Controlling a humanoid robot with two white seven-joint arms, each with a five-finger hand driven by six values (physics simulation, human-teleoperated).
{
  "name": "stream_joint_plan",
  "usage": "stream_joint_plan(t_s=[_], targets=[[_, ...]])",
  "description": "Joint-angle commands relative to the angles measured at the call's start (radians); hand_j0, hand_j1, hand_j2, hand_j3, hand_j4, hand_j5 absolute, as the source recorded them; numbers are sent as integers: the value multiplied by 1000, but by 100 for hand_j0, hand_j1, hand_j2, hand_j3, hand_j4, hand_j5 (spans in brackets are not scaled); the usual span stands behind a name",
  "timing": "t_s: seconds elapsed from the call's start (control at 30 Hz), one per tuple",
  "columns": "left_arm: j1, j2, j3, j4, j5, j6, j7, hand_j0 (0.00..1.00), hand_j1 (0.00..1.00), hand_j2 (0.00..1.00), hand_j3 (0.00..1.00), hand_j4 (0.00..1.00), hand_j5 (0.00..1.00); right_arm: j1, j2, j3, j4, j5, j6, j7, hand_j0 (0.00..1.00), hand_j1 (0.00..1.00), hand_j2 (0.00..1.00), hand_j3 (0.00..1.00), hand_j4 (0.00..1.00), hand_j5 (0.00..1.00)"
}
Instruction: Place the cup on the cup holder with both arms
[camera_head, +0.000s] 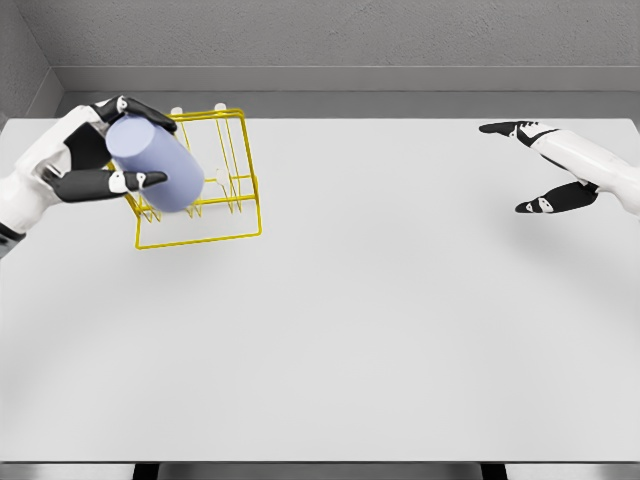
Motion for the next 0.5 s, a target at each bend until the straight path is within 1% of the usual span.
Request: stream_joint_plan(t_s=[0.0, 0.13, 0.47], targets=[[-3, -1, 1, 17, 6, 5, 1, 49, 49, 49, 49, 49, 49, 0, -1, -1, 0, -8, 2, -1, 100, 100, 100, 100, 100, 100], [-15, -1, 1, 52, 4, 5, -1, 49, 49, 49, 49, 49, 49, 2, -1, 1, -2, -6, 2, -1, 100, 100, 100, 100, 100, 100], [-21, -5, -1, 52, 3, 5, -1, 49, 49, 49, 49, 49, 49, 0, 0, 2, 0, -8, 2, -2, 100, 100, 100, 100, 100, 100]])
